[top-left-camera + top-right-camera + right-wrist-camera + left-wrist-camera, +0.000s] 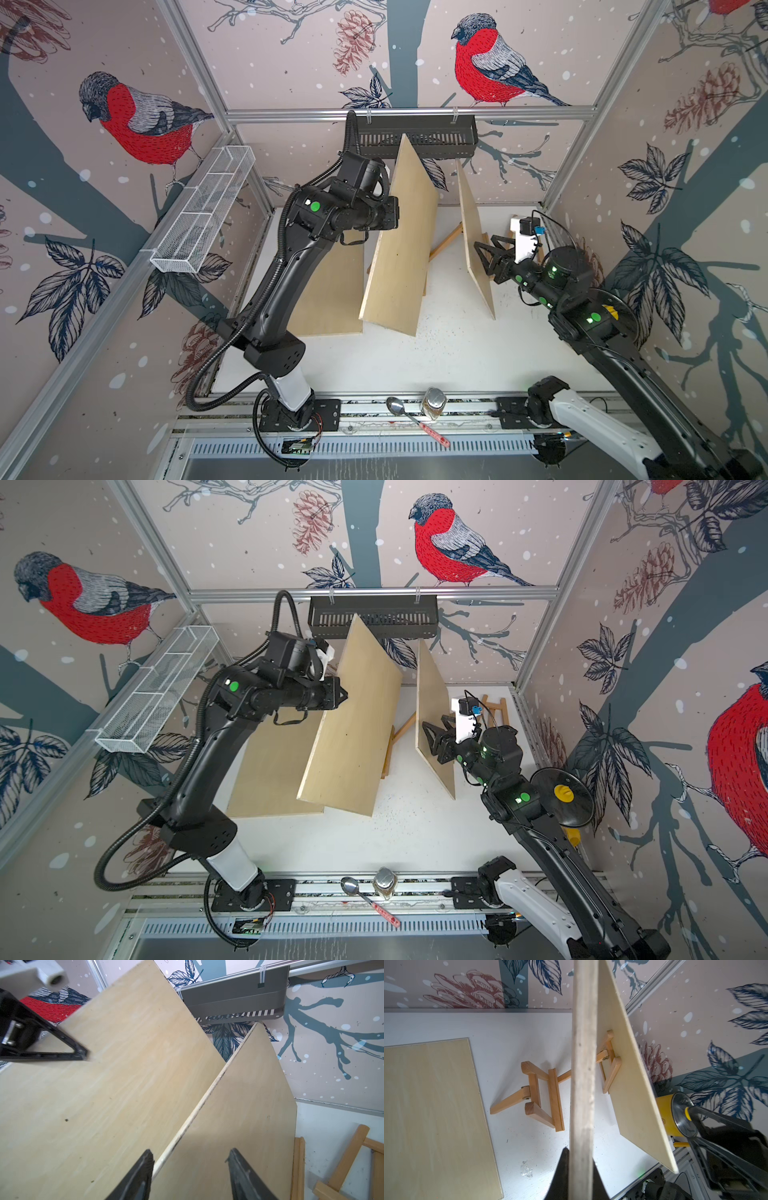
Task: Disassemble the easel
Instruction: Pick up the drawing board from the easel.
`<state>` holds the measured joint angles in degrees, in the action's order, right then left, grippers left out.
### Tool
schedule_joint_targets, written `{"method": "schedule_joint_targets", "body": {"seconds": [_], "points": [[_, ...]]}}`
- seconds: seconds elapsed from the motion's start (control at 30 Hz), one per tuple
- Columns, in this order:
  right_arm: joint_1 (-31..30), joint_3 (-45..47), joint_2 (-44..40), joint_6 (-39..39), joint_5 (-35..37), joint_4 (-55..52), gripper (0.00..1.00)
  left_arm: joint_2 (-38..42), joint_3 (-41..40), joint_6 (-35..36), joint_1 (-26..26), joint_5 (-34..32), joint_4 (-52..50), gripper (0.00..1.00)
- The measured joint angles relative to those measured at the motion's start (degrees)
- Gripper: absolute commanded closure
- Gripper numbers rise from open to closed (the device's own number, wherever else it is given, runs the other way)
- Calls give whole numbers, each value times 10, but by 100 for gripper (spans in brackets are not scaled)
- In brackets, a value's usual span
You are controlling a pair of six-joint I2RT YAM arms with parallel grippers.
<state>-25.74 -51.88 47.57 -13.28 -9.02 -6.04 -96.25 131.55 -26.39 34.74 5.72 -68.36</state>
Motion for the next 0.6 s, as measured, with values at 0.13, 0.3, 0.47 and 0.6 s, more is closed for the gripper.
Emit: {"method": "schedule_joint_targets", "body": {"seconds": [0.13,0.3,0.47,0.6], "points": [[0,-10,-4,0,2,-11,41,82,-36,9,0,5,3,100],[0,-22,-24,0,6,-25,41,182,-65,10,0,-5,-7,100],[0,-33,-44,0,10,-40,42,262,-67,8,0,-50,-47,100],[-2,-40,-52,-3,10,-50,44,308,-80,-1,0,-106,-76,100]]}}
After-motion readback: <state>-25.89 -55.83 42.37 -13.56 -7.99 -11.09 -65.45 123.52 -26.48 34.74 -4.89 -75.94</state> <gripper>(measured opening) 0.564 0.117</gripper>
